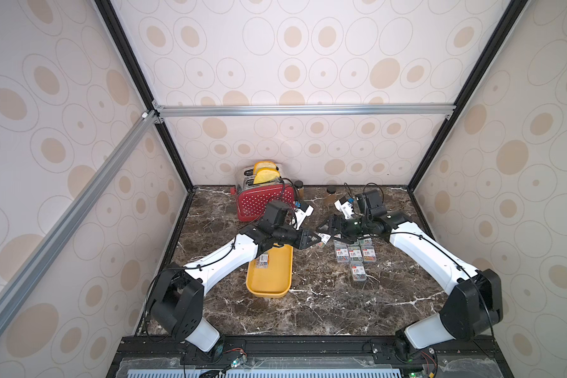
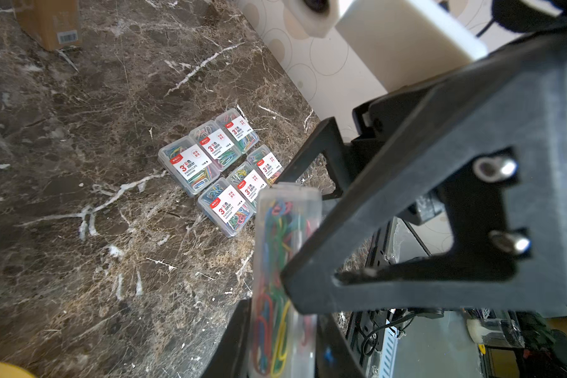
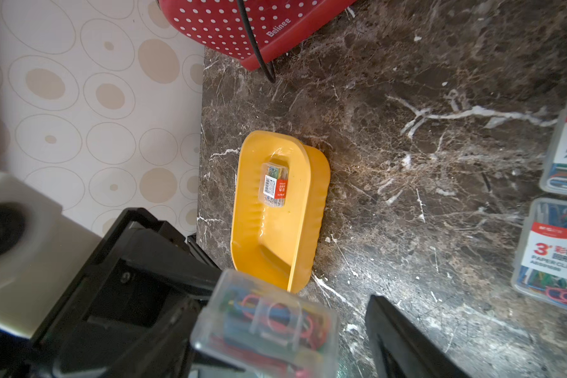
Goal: Take the paper clips out of the storage box
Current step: Place the boxed paper clips at the center of the board.
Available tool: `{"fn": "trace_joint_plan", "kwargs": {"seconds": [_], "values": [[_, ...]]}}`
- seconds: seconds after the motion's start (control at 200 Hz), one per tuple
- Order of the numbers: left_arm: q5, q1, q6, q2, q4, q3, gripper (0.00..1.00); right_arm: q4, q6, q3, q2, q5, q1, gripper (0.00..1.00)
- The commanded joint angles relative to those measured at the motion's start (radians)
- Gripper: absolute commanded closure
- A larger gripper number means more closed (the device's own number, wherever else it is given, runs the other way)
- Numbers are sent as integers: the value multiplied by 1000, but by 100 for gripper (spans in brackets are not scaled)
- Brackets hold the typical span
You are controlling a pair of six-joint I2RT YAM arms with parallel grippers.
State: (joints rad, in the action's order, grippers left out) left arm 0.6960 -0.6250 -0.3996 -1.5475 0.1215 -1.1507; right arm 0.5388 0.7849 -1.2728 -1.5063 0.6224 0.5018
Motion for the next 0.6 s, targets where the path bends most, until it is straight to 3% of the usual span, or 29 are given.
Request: {"fn": "trace_joint_plan", "kwargs": {"seconds": [0.0, 0.08, 0.285, 0.436, 0.521, 0.596], "values": [[-17, -15, 46, -2, 9, -43, 100, -6, 29, -36, -18, -11, 15, 19], [-31, -16, 63, -1, 25, -46, 100, 12, 27, -57, -27, -14, 23, 27], [-57, -16, 89, -3, 51, -53, 100, 55, 12, -78, -32, -28, 29, 57], [-70, -16, 94, -3, 62, -60, 100, 91, -18, -90, -38, -46, 30, 64], [-62, -17, 91, 4, 68, -66, 69, 123, -58, -100, -47, -74, 30, 66], [-63, -16, 91, 24, 78, -62, 57, 171, -112, -118, -51, -113, 19, 69]]}}
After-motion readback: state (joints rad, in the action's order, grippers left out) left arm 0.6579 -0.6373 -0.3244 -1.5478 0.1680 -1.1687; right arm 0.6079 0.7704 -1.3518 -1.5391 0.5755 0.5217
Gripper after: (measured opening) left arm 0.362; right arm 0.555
